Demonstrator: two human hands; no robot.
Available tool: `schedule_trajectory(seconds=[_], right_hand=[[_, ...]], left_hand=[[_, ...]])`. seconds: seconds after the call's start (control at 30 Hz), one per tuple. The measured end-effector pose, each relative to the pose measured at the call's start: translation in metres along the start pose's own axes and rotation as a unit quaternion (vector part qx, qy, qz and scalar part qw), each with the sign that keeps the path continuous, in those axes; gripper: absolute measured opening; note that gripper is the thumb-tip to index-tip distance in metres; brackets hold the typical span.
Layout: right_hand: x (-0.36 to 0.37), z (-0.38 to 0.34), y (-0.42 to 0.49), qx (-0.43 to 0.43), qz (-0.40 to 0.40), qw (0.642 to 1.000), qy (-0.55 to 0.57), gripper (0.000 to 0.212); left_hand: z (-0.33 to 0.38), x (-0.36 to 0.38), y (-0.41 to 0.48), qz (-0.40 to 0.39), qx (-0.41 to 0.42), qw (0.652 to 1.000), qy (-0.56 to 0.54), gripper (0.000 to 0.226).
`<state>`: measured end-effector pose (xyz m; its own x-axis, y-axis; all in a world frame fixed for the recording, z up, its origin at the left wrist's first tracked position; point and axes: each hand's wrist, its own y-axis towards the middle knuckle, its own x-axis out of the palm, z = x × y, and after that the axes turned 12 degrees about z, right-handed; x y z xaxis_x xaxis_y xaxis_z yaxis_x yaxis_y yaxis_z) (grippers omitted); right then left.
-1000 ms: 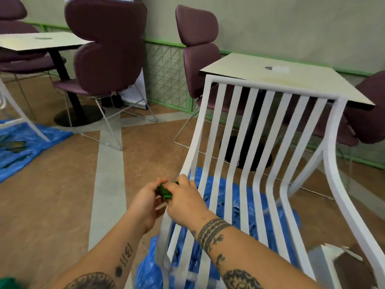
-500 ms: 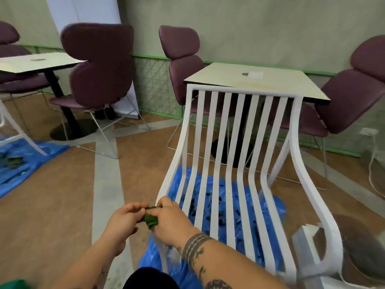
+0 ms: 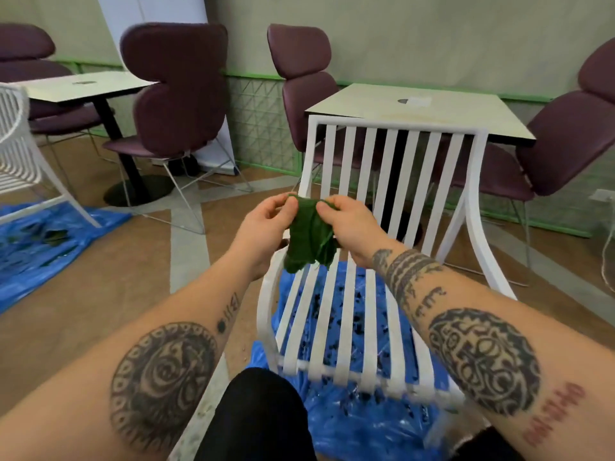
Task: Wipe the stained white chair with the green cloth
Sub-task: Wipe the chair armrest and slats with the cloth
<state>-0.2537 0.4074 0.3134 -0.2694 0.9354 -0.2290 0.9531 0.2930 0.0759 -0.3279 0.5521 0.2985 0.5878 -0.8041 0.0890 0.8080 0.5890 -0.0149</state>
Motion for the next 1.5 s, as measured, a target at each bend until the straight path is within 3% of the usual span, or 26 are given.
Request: schedule_trajectory(seconds=[0.1,0.2,0.3,0.43,0.53,0.6,0.7,0.8,0.9,1.0,1.1,1.17,1.3,1.4,1.5], right_hand=[[-0.021,-0.032,0.008,0.013,-0.001,0.998,0.068,0.021],[-0.047,-0.051,0.008,-0.040,0.031,0.999,0.016,0.018],[-0.068,-0.050,0.008,-0.062,0.067,0.995,-0.029,0.013],[-0.081,-0.035,-0.001,-0.027,0.068,0.997,-0.007,0.008],[-0.080,-0.014,-0.009,-0.026,0.042,0.999,0.008,0.021],[-0.075,-0.001,-0.012,-0.038,0.057,0.998,-0.007,0.004],[-0.070,0.010,-0.010,0.035,0.117,0.988,0.097,0.006],[-0.065,0.018,-0.003,0.118,0.100,0.969,0.193,0.014],[-0.052,0.027,0.005,0.126,0.044,0.971,0.196,0.023],[-0.027,0.034,0.022,0.056,0.037,0.986,0.150,0.024],[0.008,0.031,0.043,-0.063,0.071,0.996,-0.002,0.026],[0.034,0.033,0.064,-0.100,0.041,0.992,-0.063,0.033],[0.056,0.063,0.102,-0.017,-0.025,0.991,0.127,0.028],[0.071,0.110,0.125,0.071,0.055,0.971,0.222,0.024],[0.087,0.172,0.136,0.126,0.118,0.969,0.176,0.021]], left_hand=[[0.012,0.020,-0.004,-0.055,-0.001,0.998,-0.012,0.032],[0.016,0.031,-0.010,-0.075,-0.015,0.995,-0.056,0.027],[0.019,0.043,-0.016,-0.070,-0.031,0.995,-0.069,0.022],[0.015,0.064,-0.021,-0.035,-0.022,0.998,-0.043,0.015],[0.015,0.073,-0.024,-0.028,-0.027,0.999,-0.027,0.016],[0.015,0.076,-0.026,-0.041,-0.042,0.998,-0.020,0.019],[0.014,0.072,-0.027,-0.075,-0.099,0.992,-0.015,0.025],[0.007,0.066,-0.022,-0.095,-0.131,0.986,0.028,0.018],[0.002,0.061,-0.007,-0.046,-0.129,0.991,-0.014,0.010],[-0.003,0.057,0.017,-0.014,-0.122,0.989,-0.078,0.020],[-0.003,0.050,0.043,-0.002,-0.092,0.993,-0.079,0.022],[-0.006,0.039,0.070,0.020,-0.054,0.997,-0.058,0.018],[-0.022,0.003,0.132,0.133,-0.023,0.989,-0.057,0.021],[-0.057,-0.024,0.171,0.222,-0.036,0.972,-0.066,0.019],[-0.116,-0.040,0.194,0.260,-0.084,0.962,-0.001,0.012]])
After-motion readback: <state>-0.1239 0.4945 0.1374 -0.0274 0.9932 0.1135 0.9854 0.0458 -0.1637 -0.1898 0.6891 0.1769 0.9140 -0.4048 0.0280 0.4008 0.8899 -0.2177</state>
